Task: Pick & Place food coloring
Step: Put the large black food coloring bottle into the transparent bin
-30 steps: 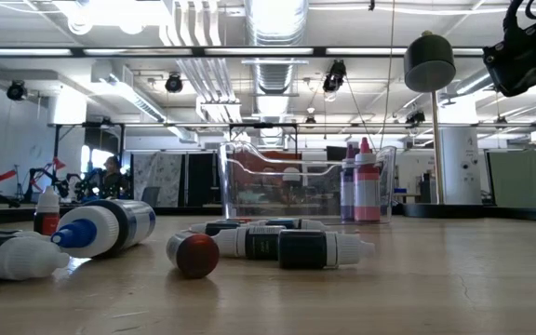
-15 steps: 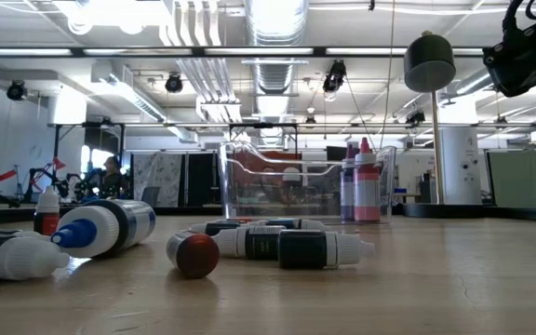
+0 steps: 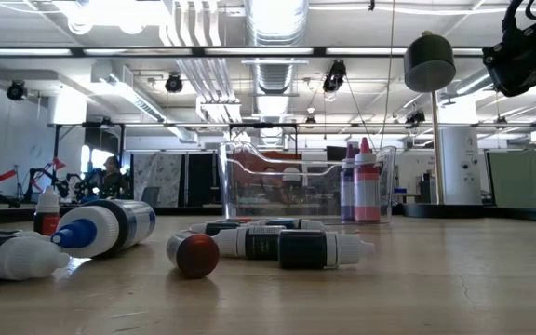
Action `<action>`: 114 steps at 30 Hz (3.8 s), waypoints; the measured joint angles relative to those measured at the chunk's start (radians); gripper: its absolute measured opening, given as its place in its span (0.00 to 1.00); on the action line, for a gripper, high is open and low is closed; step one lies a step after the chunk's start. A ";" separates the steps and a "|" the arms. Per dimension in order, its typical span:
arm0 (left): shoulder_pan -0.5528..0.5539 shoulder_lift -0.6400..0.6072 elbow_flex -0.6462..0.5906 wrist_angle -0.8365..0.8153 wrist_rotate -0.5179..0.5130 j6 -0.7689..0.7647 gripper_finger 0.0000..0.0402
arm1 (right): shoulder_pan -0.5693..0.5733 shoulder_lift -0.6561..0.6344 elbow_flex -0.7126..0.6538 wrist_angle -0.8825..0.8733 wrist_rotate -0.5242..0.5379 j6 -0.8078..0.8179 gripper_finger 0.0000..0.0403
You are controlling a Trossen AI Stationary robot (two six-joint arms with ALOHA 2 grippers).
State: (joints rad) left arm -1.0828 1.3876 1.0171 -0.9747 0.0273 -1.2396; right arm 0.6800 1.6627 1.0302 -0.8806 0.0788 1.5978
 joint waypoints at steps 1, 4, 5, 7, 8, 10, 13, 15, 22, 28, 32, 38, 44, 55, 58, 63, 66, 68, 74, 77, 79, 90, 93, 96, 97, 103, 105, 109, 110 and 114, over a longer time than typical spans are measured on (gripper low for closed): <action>0.000 0.000 0.000 -0.002 0.000 0.000 0.32 | 0.000 0.000 0.000 -0.001 0.000 0.000 0.56; 0.000 0.000 0.002 -0.009 0.000 -0.002 0.27 | 0.001 0.000 0.000 -0.001 0.000 0.000 0.56; 0.000 0.000 0.003 -0.011 0.000 -0.003 0.25 | 0.001 0.000 0.000 0.000 0.000 0.000 0.56; 0.001 0.000 0.006 -0.013 0.000 -0.003 0.22 | 0.001 0.000 0.000 -0.001 0.000 0.000 0.56; 0.001 0.000 0.008 -0.013 0.001 -0.004 0.21 | 0.001 0.000 0.000 -0.001 0.000 0.000 0.56; 0.001 0.000 0.013 -0.021 0.001 -0.004 0.21 | 0.001 0.000 0.000 -0.001 0.001 0.000 0.56; 0.001 0.000 0.031 -0.075 -0.001 -0.017 0.21 | 0.001 0.000 0.000 -0.001 0.003 0.000 0.56; 0.001 0.000 0.055 -0.126 -0.019 -0.027 0.21 | 0.001 0.000 0.000 -0.001 0.003 0.000 0.56; 0.049 0.000 0.170 -0.284 -0.116 -0.041 0.20 | 0.000 0.000 0.002 -0.002 0.037 -0.001 0.56; 0.227 0.000 0.306 -0.394 -0.179 -0.035 0.20 | 0.000 -0.005 0.015 -0.003 0.063 -0.026 0.56; 0.406 0.002 0.421 -0.443 -0.210 0.025 0.20 | 0.003 -0.013 0.017 -0.006 0.072 -0.043 0.56; 0.674 0.027 0.625 -0.482 -0.335 0.217 0.20 | 0.027 -0.049 0.017 -0.016 0.132 -0.033 0.56; 0.956 0.108 0.772 -0.481 -0.365 0.541 0.20 | 0.040 -0.079 0.017 -0.066 0.219 0.020 0.56; 1.187 0.336 0.899 -0.453 -0.277 1.010 0.20 | 0.042 -0.085 0.015 -0.065 0.247 0.016 0.56; 1.188 0.379 0.898 -0.410 -0.273 1.176 0.20 | 0.042 -0.085 0.007 -0.066 0.275 0.063 0.56; 1.207 0.460 0.893 -0.331 -0.247 1.349 0.20 | 0.040 -0.085 -0.007 -0.066 0.290 0.170 0.56; 1.228 0.501 0.892 -0.328 -0.206 1.410 0.20 | 0.040 -0.085 -0.016 -0.065 0.291 0.227 0.56; 1.245 0.524 0.892 -0.327 -0.173 1.432 0.20 | 0.040 -0.085 -0.021 -0.065 0.291 0.261 0.56; 1.298 0.575 0.892 -0.325 -0.156 1.445 0.20 | 0.035 -0.085 -0.034 -0.065 0.290 0.352 0.56; 1.320 0.592 0.891 -0.314 -0.156 1.444 0.20 | 0.025 -0.085 -0.034 -0.065 0.291 0.366 0.56; 1.328 0.606 0.889 -0.289 -0.150 1.444 0.20 | 0.016 -0.085 -0.034 -0.063 0.291 0.367 0.56; 1.374 0.608 0.745 -0.220 -0.085 1.366 0.20 | -0.012 -0.085 -0.034 -0.061 0.291 0.364 0.56; 1.384 0.576 0.687 -0.162 -0.060 1.341 0.21 | -0.011 -0.085 -0.034 -0.061 0.290 0.364 0.56; 1.385 0.542 0.645 -0.110 -0.058 1.333 0.23 | -0.012 -0.085 -0.035 -0.063 0.290 0.364 0.56; 1.385 0.534 0.636 -0.089 -0.058 1.333 0.23 | -0.012 -0.085 -0.035 -0.061 0.290 0.364 0.56; 1.385 0.510 0.605 -0.045 -0.115 1.330 0.25 | -0.014 -0.085 -0.037 -0.062 0.288 0.365 0.56; 1.385 0.510 0.600 -0.044 -0.124 1.332 0.25 | -0.014 -0.085 -0.038 -0.059 0.288 0.366 0.56; 1.385 0.510 0.598 -0.048 -0.124 1.332 0.26 | -0.013 -0.085 -0.038 -0.057 0.288 0.367 0.56; 1.385 0.510 0.600 -0.054 -0.125 1.332 0.27 | -0.014 -0.085 -0.038 -0.056 0.288 0.367 0.56; 1.386 0.507 0.614 -0.058 -0.127 1.336 0.32 | -0.013 -0.085 -0.038 -0.054 0.288 0.367 0.56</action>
State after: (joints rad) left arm 0.3027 1.8950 1.6312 -1.0328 -0.0995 0.0967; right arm 0.6666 1.5776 0.9924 -0.9348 0.3672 1.9648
